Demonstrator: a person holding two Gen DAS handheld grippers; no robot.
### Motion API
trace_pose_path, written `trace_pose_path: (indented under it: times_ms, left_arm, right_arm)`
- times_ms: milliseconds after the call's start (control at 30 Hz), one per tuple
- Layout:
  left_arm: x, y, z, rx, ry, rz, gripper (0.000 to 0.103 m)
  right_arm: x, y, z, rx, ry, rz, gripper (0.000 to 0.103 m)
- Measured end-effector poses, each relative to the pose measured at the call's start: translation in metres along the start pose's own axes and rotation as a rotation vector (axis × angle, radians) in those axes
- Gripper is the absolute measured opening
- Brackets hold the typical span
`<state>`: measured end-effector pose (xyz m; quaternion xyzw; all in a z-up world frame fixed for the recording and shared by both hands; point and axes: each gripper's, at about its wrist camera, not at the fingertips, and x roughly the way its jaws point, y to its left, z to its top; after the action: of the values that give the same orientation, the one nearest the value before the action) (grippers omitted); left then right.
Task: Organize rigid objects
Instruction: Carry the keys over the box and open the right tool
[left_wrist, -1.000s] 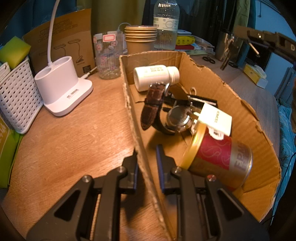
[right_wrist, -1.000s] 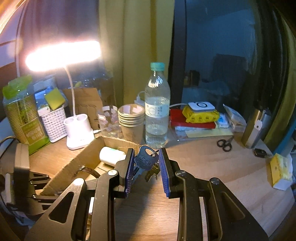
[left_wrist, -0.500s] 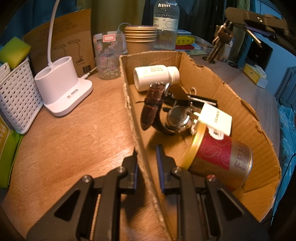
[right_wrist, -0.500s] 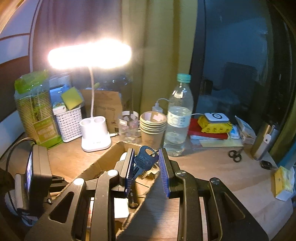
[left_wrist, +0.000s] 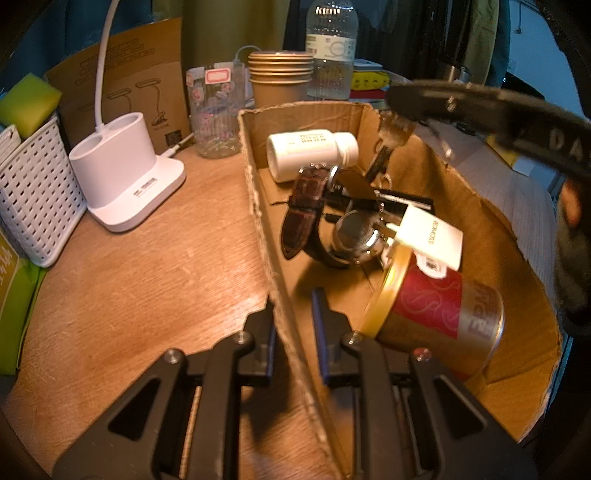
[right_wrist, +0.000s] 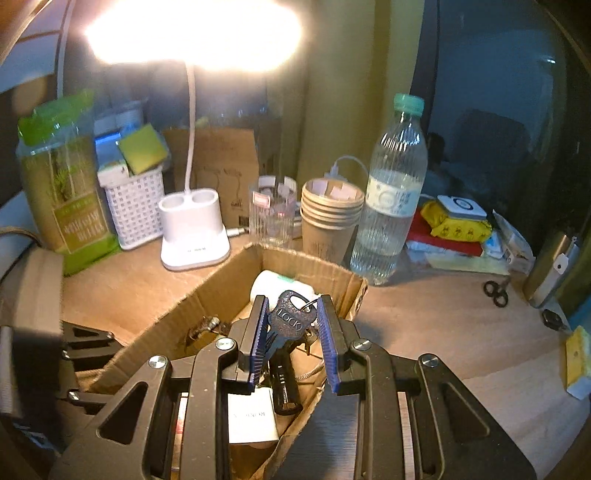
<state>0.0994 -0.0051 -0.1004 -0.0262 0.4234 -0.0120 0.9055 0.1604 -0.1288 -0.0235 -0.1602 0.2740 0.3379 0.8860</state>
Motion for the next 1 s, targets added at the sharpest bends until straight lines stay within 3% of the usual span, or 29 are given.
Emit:
trace_pose_path:
  times_ms: [367,1000]
  left_arm:
    - [0.0,0.0,0.0,0.0,0.0,0.0,0.018]
    - [0.0,0.0,0.0,0.0,0.0,0.001,0.018]
  right_arm:
    - [0.021,0.008,-0.015,-0.02,0.068,-0.011,0.028]
    - [0.024,0.016,-0.025,-0.039,0.115,-0.012,0.029]
